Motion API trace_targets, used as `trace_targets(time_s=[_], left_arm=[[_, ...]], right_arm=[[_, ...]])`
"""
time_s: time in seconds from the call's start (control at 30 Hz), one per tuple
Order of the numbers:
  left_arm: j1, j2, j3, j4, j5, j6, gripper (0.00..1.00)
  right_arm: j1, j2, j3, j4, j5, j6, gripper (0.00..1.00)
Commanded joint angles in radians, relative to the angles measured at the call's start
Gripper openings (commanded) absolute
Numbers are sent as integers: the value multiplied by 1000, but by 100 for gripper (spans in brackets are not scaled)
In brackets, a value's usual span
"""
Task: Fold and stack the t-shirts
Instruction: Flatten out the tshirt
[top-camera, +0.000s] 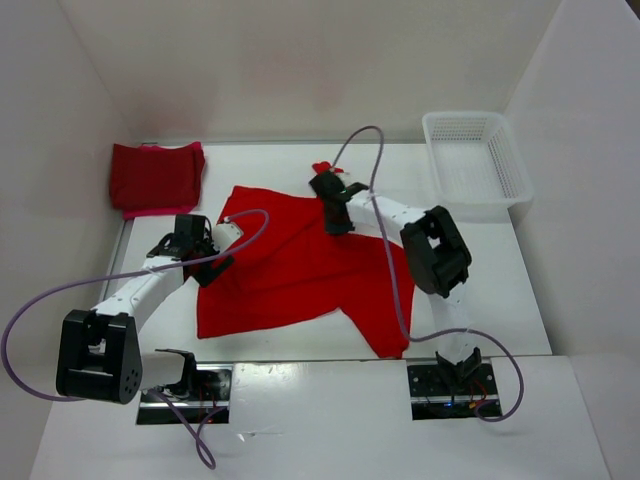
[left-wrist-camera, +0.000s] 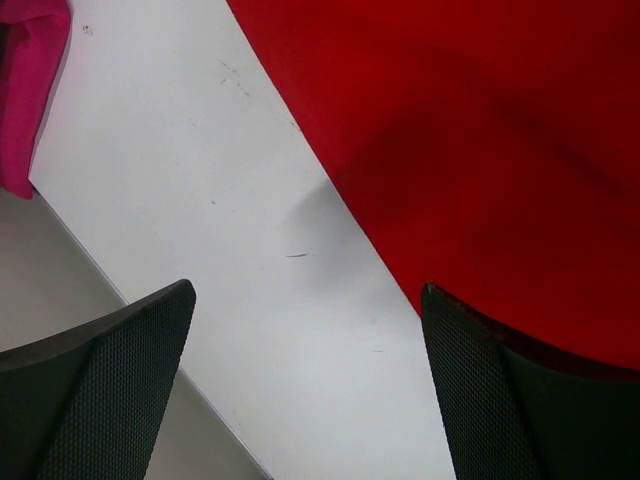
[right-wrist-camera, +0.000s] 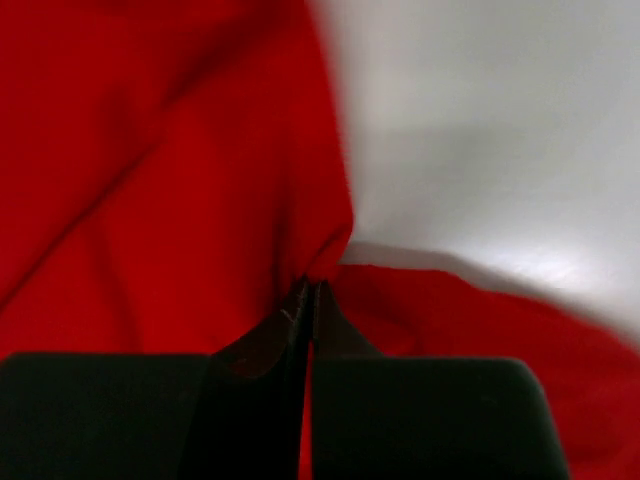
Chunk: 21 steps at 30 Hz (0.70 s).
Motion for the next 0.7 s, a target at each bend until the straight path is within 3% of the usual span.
trace_targets(time_s=[0.0, 0.2, 0.3, 0.4, 0.47, 0.6, 0.67], left_arm=[[5, -14, 33, 2, 2, -4, 100], [5, -43, 24, 2, -7, -4, 100], [5, -52, 15, -8, -7, -4, 100], [5, -53, 15, -8, -7, 5, 100], [5, -62, 15, -8, -7, 5, 100], [5, -62, 5, 3, -7, 14, 100], [5, -62, 21, 14, -7, 4, 100]], right_arm=[[206, -105, -37, -43, 22, 3, 0], [368, -50, -56, -100, 25, 52, 0], [455, -50, -56, -80, -14, 36, 6], [574, -59, -44, -63, -14, -64, 40], [575, -75, -44, -75, -3, -35, 65], [476, -258, -202, 1, -43, 64, 68], [362, -394, -274, 30, -54, 130, 68]])
